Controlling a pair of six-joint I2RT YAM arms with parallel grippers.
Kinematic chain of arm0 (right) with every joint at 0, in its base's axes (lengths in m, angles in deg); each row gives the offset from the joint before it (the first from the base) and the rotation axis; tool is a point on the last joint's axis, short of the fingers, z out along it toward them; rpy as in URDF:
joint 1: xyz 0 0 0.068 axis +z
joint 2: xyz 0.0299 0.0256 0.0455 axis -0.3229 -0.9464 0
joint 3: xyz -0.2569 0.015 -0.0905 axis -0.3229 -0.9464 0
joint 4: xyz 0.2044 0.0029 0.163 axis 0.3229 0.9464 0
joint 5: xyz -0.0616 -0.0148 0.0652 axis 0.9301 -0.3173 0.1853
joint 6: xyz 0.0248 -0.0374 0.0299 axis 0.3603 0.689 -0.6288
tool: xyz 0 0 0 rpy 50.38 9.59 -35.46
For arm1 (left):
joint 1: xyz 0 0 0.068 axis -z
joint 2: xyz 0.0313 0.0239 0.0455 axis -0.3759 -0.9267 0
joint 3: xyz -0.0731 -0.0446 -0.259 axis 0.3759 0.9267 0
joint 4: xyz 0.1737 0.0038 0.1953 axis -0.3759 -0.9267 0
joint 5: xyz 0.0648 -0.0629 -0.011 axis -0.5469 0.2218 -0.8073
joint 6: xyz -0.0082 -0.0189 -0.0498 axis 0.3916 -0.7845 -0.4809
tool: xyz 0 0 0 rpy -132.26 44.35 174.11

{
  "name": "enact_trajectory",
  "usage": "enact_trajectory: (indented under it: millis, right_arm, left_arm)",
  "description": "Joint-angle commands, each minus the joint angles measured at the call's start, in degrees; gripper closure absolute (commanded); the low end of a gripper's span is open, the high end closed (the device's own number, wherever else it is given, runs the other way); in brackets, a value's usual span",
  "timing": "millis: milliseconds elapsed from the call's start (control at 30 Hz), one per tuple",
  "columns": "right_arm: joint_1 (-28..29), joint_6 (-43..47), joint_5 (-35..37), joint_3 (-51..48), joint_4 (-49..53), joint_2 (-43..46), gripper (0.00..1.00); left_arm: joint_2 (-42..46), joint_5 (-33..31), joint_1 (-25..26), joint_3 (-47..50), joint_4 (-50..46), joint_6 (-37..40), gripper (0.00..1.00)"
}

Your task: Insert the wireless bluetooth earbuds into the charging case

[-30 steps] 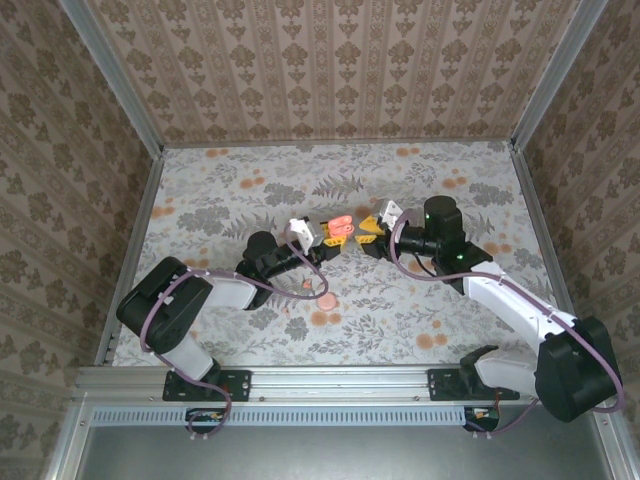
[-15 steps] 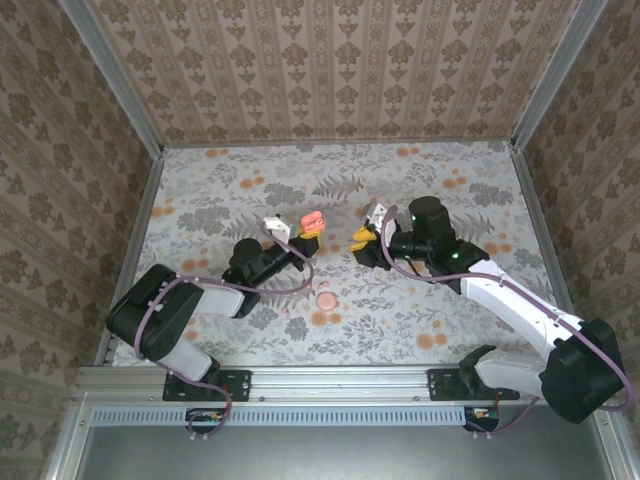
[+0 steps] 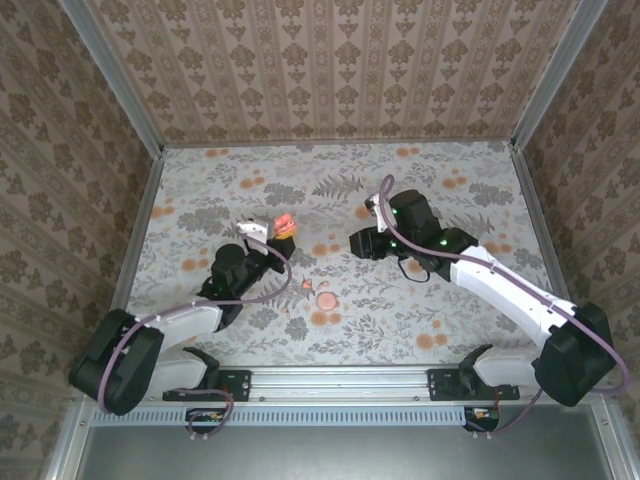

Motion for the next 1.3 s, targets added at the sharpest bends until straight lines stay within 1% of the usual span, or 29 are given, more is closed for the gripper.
enact_trajectory:
  millis: [0, 133, 267, 300, 400, 500, 667, 767, 967, 1267]
  right_arm:
    - [2.85, -10.45, 6.42, 4.97, 9.55, -4.14, 0.60]
    - [6.22, -15.92, 8.67, 10.20, 15.31, -11.40, 0.57]
    - [8.59, -20.03, 8.94, 14.86, 17.53, -18.17, 0.54]
    - [9.22, -20.42, 8.71, 16.10, 17.91, -20.08, 0.54]
    - [10.56, -20.64, 7.96, 20.13, 19.82, -25.52, 0.52]
    - [11.25, -20.39, 7.25, 23.81, 21.85, -30.24, 0.52]
    - [12.22, -17.55, 6.44, 28.91, 23.38, -35.96, 0.52]
    - [12.31, -16.19, 3.98, 30.62, 21.86, -38.69, 0.52]
    - [12.56, -14.22, -3.11, 31.45, 14.99, -42.90, 0.53]
    - [12.55, -9.42, -6.54, 35.75, 12.71, -49.21, 0.52]
  left_arm:
    - [4.10, -3.33, -1.65, 1.48, -8.06, -0.24, 0.83]
    - [7.95, -4.35, -3.76, 3.05, -11.83, -0.62, 0.82]
    - [9.86, -4.34, -4.90, 3.76, -14.79, -1.12, 0.82]
    - [10.29, -4.49, -6.78, 3.98, -15.53, -1.35, 0.82]
    - [11.60, -4.65, -8.46, 4.67, -16.98, -2.01, 0.82]
    - [12.53, -3.53, -10.39, 5.33, -17.56, -2.43, 0.82]
    - [13.07, -2.49, -12.88, 5.76, -18.18, -2.73, 0.82]
    - [13.07, -1.77, -13.92, 5.79, -18.27, -2.71, 0.82]
    - [13.54, -1.04, -15.22, 5.99, -18.65, -2.78, 0.82]
    - [15.51, -0.85, -16.20, 6.13, -20.10, -2.55, 0.82]
